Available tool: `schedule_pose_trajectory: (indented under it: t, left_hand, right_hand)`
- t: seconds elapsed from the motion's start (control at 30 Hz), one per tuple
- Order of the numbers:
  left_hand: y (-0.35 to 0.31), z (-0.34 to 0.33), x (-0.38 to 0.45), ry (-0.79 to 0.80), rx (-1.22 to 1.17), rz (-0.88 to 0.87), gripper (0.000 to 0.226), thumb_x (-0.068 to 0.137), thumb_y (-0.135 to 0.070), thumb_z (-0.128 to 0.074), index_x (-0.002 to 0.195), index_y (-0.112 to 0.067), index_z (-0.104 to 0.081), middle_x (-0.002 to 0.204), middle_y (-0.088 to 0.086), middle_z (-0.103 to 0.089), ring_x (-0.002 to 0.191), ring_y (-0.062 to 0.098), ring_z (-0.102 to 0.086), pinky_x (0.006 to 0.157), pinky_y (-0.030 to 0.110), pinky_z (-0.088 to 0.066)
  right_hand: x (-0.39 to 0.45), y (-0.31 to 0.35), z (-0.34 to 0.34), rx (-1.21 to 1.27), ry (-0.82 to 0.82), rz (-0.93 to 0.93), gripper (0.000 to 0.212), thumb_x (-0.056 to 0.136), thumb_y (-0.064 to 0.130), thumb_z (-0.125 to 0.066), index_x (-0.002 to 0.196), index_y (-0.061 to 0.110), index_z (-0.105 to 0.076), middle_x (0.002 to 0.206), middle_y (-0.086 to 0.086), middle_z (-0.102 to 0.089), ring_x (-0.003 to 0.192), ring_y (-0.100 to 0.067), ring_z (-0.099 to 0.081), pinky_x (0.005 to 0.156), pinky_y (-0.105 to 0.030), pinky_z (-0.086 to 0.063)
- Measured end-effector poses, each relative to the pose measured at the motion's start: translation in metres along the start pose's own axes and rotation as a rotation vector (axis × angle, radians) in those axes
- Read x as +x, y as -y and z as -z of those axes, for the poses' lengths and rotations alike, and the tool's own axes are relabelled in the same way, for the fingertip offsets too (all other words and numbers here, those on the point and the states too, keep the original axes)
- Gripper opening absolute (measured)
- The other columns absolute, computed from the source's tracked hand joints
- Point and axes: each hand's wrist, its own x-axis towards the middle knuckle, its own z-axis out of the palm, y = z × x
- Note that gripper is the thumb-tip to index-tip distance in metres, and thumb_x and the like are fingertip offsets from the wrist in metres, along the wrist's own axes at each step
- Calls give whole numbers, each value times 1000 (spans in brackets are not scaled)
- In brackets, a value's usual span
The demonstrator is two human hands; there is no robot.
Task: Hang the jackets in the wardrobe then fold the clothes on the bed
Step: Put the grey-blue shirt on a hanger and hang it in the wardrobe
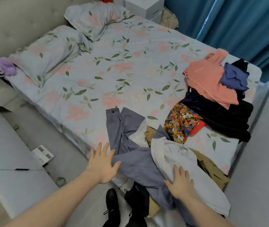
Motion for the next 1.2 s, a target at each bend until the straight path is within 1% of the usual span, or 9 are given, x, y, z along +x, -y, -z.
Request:
schedule_pose_trajectory:
  t: [0.07, 0.17, 0.27, 0.37, 0.5, 0.6, 0.9, 1.0, 1.2]
  left_hand:
    - [2, -4, 3, 5, -23, 19, 98, 78, -74, 6, 163, -29, -16, 172, 6, 7, 156, 34, 16, 125, 55, 6]
    - [5, -15, 8, -8, -6, 52, 75, 98, -68, -15, 162, -28, -18, 172, 6, 4, 157, 33, 14, 126, 55, 5]
    - [5, -21, 6, 12, 0, 65, 70, 102, -63, -22, 162, -28, -18, 172, 6, 3, 157, 32, 11, 126, 55, 4]
    - [4, -22, 3, 17, -40, 82, 69, 103, -62, -22, 162, -27, -18, 172, 6, 3, 157, 31, 12, 126, 53, 4]
    - [0, -15, -6, 12, -62, 90, 67, 104, -59, -23, 162, -26, -21, 172, 5, -1, 158, 30, 10, 126, 53, 3]
    - [-6, -3, -17, -1, -82, 82, 64, 105, -57, -26, 160, -25, -24, 171, 5, -9, 158, 30, 6, 126, 53, 1]
    - [-21, 40, -61, -142, -278, 11, 52, 102, -49, -36, 150, -29, -40, 155, -5, -40, 145, 21, -32, 122, 42, -18]
    - [-24, 60, -79, -178, -419, -5, 50, 103, -44, -44, 150, -28, -42, 154, -4, -44, 141, 20, -42, 115, 37, -29]
    - [-20, 123, -113, -312, -783, -103, 46, 101, -33, -58, 146, -30, -47, 149, -8, -48, 134, 13, -48, 110, 31, -40]
  right_hand:
    - [10, 0, -5, -29, -30, -15, 86, 96, 63, -45, 162, 24, -6, 169, -5, -10, 153, -32, -16, 119, -52, -27]
    - [20, -1, -12, -84, -86, -1, 72, 97, 57, -48, 157, 26, -23, 162, -4, -25, 145, -29, -31, 113, -45, -35]
    - [26, -1, -17, -134, -150, 20, 39, 102, 43, -45, 140, 32, -49, 148, 1, -41, 132, -24, -43, 103, -38, -41]
    - [28, 0, -16, -110, -192, 17, 26, 105, 35, -42, 121, 32, -62, 133, 3, -54, 121, -23, -52, 94, -37, -44]
    - [22, -1, -4, 117, -277, 64, 19, 106, 24, -38, 91, 22, -49, 99, -4, -67, 92, -31, -63, 73, -40, -44]
    - [5, 5, 23, 329, -357, 117, 20, 108, 25, -37, 89, 21, -44, 80, 4, -58, 77, -28, -59, 66, -40, -43]
    - [-78, 52, 171, 746, -497, 561, 26, 107, 18, -48, 81, 20, -48, 66, 1, -44, 60, -11, -41, 58, -34, -30]
    - [-113, 78, 227, 816, -533, 720, 23, 106, 14, -51, 83, 17, -56, 70, -3, -49, 64, -9, -43, 61, -29, -34]
    - [-190, 139, 336, 940, -467, 1047, 21, 108, 12, -48, 89, 12, -57, 75, 11, -51, 71, -4, -46, 66, -19, -39]
